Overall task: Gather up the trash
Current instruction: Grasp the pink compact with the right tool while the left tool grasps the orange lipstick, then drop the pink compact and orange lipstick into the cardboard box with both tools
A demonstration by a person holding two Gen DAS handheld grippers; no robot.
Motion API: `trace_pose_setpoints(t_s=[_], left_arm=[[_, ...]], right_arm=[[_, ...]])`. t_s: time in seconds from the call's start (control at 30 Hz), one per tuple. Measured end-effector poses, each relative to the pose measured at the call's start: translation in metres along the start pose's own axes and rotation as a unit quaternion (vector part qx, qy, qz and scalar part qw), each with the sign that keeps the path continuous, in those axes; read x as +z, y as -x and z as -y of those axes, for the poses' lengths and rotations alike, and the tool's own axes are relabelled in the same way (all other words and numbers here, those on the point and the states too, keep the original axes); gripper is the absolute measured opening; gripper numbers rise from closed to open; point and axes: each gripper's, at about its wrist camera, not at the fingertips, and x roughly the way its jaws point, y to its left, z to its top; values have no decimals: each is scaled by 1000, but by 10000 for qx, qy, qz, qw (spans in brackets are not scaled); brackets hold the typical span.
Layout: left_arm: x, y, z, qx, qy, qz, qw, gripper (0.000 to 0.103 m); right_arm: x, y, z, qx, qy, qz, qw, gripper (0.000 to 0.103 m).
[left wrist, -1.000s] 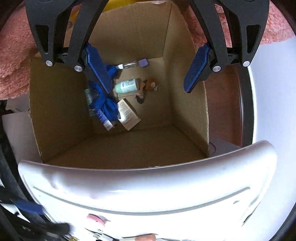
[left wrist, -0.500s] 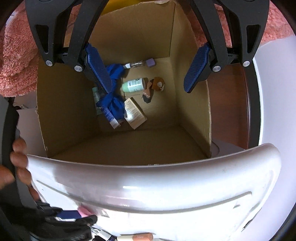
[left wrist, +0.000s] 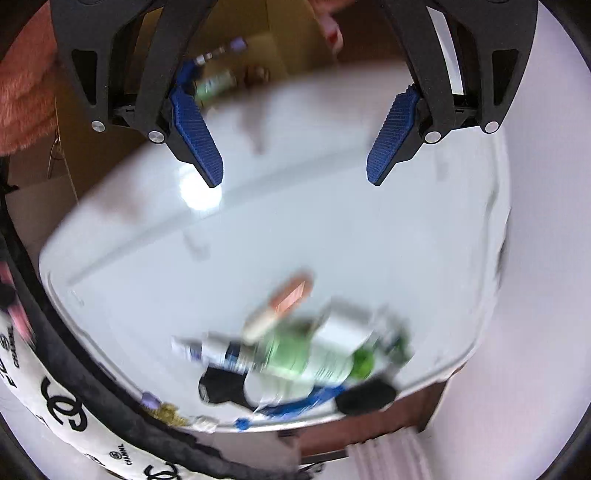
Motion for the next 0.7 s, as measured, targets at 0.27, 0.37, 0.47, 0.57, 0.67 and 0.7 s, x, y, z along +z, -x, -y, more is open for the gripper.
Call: trace_pose_setpoints(t_s=[0.27,0.37,0.47,0.57,0.67,0.7], left_arm=[[71,-69,10,104,-545,-281,9981,78],[82,-80,8,-94,-415,-255,9988,77],[86,-83,5,-612,-88,-299,9976,49],[84,-77,11,-521,-157,-265,9982,22],[74,-67,15,-551,-85,-346,9978,18],[69,-62,14,-590,-55,-346,9976,18]], right_arm=[[3,-2,9,462,-93,-65,9989,34],[3,-6,8,472,-81,-130,9988,34],[3,-7,7,549,-97,-160,9983,34],[3,-8,10,571,-173,-169,9981,34],[2,-8,9,499,-161,-145,9985,34],[1,-7,9,483,-154,-137,9986,34]])
